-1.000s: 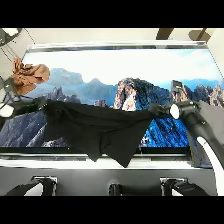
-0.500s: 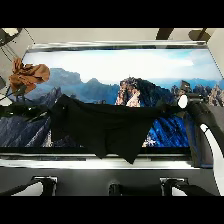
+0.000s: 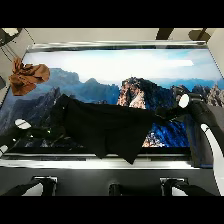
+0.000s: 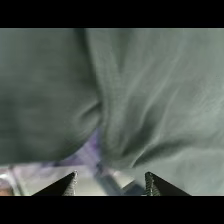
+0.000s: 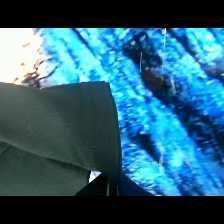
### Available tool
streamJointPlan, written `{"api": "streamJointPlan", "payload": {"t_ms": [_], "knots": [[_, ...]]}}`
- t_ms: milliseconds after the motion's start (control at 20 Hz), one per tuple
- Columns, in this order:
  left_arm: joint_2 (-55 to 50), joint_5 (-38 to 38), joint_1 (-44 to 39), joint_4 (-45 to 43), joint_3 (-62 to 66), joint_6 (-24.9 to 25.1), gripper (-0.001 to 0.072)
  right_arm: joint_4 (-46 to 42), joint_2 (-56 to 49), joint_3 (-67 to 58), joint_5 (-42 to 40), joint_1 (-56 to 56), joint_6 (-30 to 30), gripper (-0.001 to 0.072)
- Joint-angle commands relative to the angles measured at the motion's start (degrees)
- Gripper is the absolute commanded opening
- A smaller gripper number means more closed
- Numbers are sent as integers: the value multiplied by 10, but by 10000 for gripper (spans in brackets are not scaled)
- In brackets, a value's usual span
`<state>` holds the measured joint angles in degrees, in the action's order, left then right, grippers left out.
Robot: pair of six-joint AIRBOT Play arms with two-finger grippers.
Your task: Fold the shirts.
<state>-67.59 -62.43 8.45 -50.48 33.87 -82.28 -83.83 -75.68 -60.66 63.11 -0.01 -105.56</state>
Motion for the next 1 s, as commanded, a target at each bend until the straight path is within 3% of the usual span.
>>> {"api": "streamJointPlan", "payload": {"t_ms": [0, 50, 100, 150, 350, 500, 650, 800, 950], "knots": [[-3, 106, -50, 53, -42, -7, 439, 9, 0, -1, 6, 0, 15, 49], [-3, 124, -57, 59, -42, -9, 436, 9, 0, -1, 7, 0, 14, 49], [-3, 140, -61, 76, -42, -12, 263, 9, 0, -1, 7, 0, 14, 49], [-2, 145, -60, 99, -38, -3, 34, 9, 0, -1, 6, 0, 15, 49], [56, 121, -56, 125, 87, 86, 23, -7, 32, -36, 0, 0, 72, 49], [143, 146, -23, 113, 299, 84, 23, -67, 101, -144, -25, -1, 73, 47], [185, 199, 61, 108, 572, 81, 23, -139, 194, -293, -52, -1, 72, 48], [193, 161, 156, 36, 775, 4, 23, -173, 292, -393, -48, -1, 52, 47], [211, 60, 197, 24, 831, -56, 23, -173, 368, -404, -43, -1, 19, 47]]}}
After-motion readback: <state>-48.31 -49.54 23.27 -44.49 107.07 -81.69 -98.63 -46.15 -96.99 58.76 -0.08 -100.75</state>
